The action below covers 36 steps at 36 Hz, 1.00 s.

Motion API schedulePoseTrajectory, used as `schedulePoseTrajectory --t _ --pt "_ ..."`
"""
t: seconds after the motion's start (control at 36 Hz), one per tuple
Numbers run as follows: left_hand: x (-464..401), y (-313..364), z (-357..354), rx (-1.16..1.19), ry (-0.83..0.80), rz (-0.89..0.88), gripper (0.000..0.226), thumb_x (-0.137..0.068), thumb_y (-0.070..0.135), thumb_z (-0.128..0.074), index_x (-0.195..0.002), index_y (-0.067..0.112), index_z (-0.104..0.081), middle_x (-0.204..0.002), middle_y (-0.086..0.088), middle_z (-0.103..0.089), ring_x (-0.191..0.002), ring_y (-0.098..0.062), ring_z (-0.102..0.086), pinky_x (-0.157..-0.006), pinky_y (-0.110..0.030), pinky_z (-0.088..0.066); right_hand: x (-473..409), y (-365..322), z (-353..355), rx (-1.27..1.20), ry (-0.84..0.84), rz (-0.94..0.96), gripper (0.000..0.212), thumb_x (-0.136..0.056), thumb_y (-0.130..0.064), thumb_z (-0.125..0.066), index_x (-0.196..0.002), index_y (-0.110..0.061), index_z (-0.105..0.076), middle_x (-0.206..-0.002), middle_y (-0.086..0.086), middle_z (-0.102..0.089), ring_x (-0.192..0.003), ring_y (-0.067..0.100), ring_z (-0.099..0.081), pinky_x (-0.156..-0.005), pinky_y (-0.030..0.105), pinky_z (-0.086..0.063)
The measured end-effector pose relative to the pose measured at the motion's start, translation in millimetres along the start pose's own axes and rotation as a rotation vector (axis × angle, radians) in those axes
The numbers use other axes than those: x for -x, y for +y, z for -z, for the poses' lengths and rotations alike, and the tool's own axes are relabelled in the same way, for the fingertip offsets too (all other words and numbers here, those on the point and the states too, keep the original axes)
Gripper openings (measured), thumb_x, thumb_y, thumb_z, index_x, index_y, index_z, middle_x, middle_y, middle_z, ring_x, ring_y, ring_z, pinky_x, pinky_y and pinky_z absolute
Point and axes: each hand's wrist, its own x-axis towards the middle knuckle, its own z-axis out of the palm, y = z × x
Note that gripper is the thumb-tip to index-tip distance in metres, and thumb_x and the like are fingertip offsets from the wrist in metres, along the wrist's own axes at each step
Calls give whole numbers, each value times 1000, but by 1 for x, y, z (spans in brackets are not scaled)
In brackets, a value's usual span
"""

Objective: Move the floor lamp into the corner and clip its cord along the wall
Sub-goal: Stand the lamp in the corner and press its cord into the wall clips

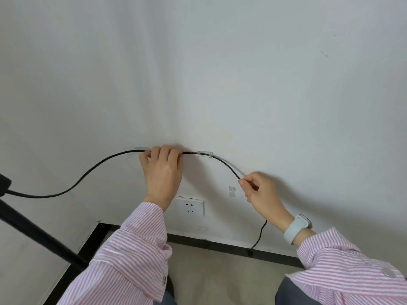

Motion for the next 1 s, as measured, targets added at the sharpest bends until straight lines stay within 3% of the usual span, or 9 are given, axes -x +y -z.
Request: schedulePoseTrajectory --t 0.14,0.25,0.33,0.42,0.53,0.61,0.83,0.89,1.0 --pt "14 29 1 139 6 -78 19 -81 10 -64 -99 13 -64 -91 -5 -67 -81 -22 -53 -77 -42 -38 -7 -2 -10 -21 -31 -41 27 -84 -21 -62 -58 -23 -54 -55 -9 -52 -51 9 -46 -61 29 -40" --pt "30 55 2 236 -117 -208 2 -82 16 -65 -80 15 -66 -75 0 -66 -71 -23 -58 -74 -37 -33 -8 2 -16 -53 -58 -41 21 -84 -20 -61 -64 -14 -58 -54 -5 -54 -50 9 -47 -59 29 -40" --pt "37 71 2 436 -400 90 17 -82 36 -64 -81 20 -69 -71 4 -67 -70 -17 -59 -76 -37 -38 -3 10 -19 -100 -106 -35 19 -87 -18 -57 -68 -21 -58 -57 -3 -57 -50 8 -51 -57 27 -44" --pt "39 76 -3 699 -499 393 17 -80 34 -67 -90 21 -72 -76 6 -64 -70 -9 -56 -78 -36 -44 7 24 -24 -148 -174 -58 11 -89 -13 -54 -83 -16 -62 -61 -2 -61 -55 9 -58 -61 24 -51" --pt "42 87 -6 914 -566 443 10 -79 19 -69 -88 15 -73 -76 6 -60 -66 -4 -50 -68 -18 -42 17 43 -29 -202 -188 -80 12 -89 -8 -53 -92 -4 -64 -65 0 -63 -57 5 -60 -59 14 -51" --pt "43 89 -11 932 -524 495 4 -80 15 -68 -79 15 -72 -71 11 -58 -64 0 -48 -65 -13 -39 14 45 -33 -266 -176 -95 11 -89 -8 -54 -88 -6 -64 -65 3 -63 -58 8 -60 -59 16 -51" --pt "49 80 -23 756 -330 467 10 -81 19 -68 -85 12 -73 -75 3 -61 -63 -12 -53 -74 -44 -49 23 81 -36 -176 -260 -163 18 -90 -11 -52 -75 -17 -62 -67 -3 -64 -58 3 -61 -67 14 -48" --pt "52 83 -26 700 -285 438 10 -82 21 -67 -86 13 -72 -74 1 -64 -65 -18 -56 -74 -51 -48 29 93 -38 -199 -167 -192 20 -89 -12 -55 -72 -18 -62 -64 -2 -63 -54 1 -58 -62 9 -45" --pt "59 95 -30 659 -231 465 9 -81 26 -68 -81 17 -69 -71 2 -68 -67 -17 -59 -77 -49 -46 33 96 -46 -265 32 -178 19 -88 -13 -56 -72 -22 -61 -60 -2 -60 -50 3 -56 -54 6 -43"
